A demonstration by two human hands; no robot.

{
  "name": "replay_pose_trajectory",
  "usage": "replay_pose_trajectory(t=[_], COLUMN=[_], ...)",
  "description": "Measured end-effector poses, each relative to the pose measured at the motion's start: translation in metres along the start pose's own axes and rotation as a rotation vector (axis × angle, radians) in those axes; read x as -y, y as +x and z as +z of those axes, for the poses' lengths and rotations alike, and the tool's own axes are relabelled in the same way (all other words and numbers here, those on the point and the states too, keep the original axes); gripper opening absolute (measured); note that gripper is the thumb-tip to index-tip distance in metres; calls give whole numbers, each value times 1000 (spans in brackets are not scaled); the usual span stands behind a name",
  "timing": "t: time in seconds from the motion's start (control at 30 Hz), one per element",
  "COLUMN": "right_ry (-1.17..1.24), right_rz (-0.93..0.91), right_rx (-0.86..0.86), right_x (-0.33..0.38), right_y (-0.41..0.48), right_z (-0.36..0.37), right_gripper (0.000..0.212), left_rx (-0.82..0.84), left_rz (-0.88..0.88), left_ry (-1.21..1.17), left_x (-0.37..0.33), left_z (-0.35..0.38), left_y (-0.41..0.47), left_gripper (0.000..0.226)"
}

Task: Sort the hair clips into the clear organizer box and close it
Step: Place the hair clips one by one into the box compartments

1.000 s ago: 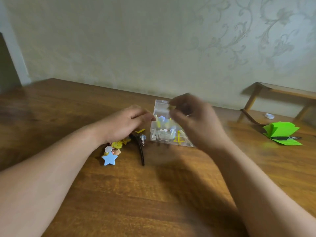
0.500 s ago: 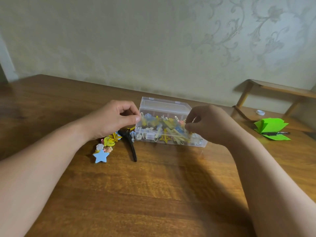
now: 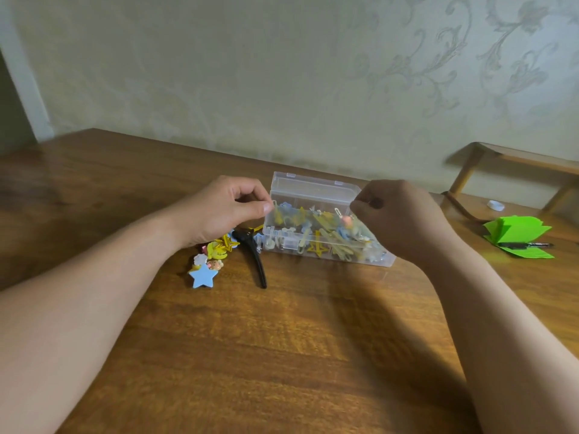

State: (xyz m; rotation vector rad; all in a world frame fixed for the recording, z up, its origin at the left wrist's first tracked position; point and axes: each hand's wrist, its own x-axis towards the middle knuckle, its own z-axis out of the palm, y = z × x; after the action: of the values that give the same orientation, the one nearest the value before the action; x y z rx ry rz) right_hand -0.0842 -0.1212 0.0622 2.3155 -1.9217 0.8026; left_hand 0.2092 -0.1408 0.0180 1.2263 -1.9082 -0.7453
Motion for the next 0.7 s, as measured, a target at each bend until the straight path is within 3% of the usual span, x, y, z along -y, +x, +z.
replay_pose_trajectory(t=[0.2,0.37,0.57,0.7], right_ry=[115,181,-94,-174], right_rz=[-161,-400,-618,-685], right_rx=[-47,-25,74,104], right_x=[35,75,104,107], right_y=[-13,-30,-37,-36], right_z=[18,44,66,76], right_gripper=[13,8,36,30], left_rx=[-67,-324,-428,-435], left_rz=[-29,-156,-289,-319], left_ry=[-121,-317,-508,-564], left_x=[-2,7,18,17], left_z=[0,-2,-2,-6], left_y=[2,14,23,23], left_gripper=[21,23,23,30])
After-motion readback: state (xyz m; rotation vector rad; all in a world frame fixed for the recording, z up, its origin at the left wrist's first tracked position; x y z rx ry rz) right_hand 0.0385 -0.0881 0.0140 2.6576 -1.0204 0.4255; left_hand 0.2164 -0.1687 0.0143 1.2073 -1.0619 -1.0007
